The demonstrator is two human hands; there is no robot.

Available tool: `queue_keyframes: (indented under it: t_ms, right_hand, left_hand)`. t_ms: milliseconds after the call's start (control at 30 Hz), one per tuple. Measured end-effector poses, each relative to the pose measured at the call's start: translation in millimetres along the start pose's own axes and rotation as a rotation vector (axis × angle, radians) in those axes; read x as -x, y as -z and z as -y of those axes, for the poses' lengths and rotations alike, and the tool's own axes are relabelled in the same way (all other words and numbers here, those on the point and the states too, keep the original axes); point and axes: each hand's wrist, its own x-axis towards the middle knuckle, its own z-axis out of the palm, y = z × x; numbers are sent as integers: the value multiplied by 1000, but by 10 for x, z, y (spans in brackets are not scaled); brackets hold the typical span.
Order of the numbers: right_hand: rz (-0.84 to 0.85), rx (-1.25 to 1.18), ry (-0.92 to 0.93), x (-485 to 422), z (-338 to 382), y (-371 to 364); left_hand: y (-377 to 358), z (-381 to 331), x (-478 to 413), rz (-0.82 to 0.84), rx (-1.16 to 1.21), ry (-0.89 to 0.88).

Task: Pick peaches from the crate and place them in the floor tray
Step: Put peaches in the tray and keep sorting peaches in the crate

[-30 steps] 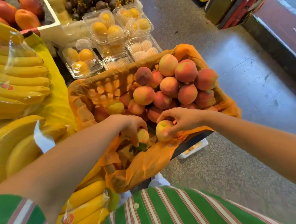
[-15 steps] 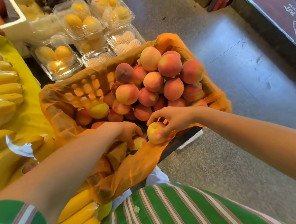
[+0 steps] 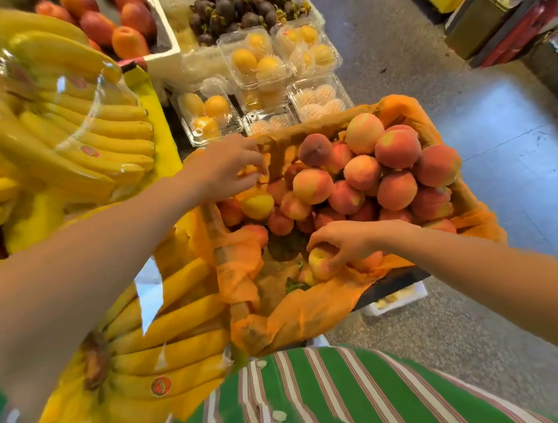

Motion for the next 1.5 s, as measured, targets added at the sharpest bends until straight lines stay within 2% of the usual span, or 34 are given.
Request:
queue_keyframes:
  t_ms: [67, 133, 233, 300, 333, 400, 500, 533, 600, 700, 800, 900, 1167, 1300, 1500]
  right_hand:
    - [37, 83, -26, -35, 26, 59]
    - [70, 193, -48, -59, 53, 98]
    - [65, 450, -40, -93, 122, 66]
    - [0, 515, -12, -114, 179, 33]
    - [-53, 454, 7, -119, 207, 40]
    - [-148, 182, 31, -147, 234, 87]
    - [-193, -307, 52, -282, 301, 165]
    - [-206, -390, 59, -342, 338, 177]
    - [-227, -372, 80, -516, 378, 157]
    - [-231, -210, 88, -781, 407, 55]
    - [-330, -55, 101, -947, 418, -90]
    - [-326, 41, 89, -1027, 371, -220]
    - [-308, -136, 148, -1158, 241, -273]
    - [-240, -202, 137, -1070, 212, -251]
    - [-130, -619, 76, -712, 133, -77]
  left_hand:
    - [-49, -23, 76, -76, -127, -62]
    - [-103, -21, 99, -122, -213, -45]
    - [-141, 72, 107, -134, -227, 73]
    - [-158, 151, 128, -117, -177, 139]
    - [-164, 179, 142, -112, -157, 150]
    - [-165, 209, 159, -116, -107, 150]
    - [-154, 247, 164, -146, -39, 151]
    - [-159, 262, 171, -150, -36, 147]
    - [-175, 291, 201, -148, -48, 136]
    - [-203, 314, 242, -157, -57, 132]
    - [-211, 304, 248, -179, -65, 134]
    - [-216, 295, 246, -198, -60, 134]
    - [-207, 286, 250, -198, -44, 136]
    - [-201, 288, 255, -186, -39, 133]
    - [-124, 252, 288, -124, -44, 140]
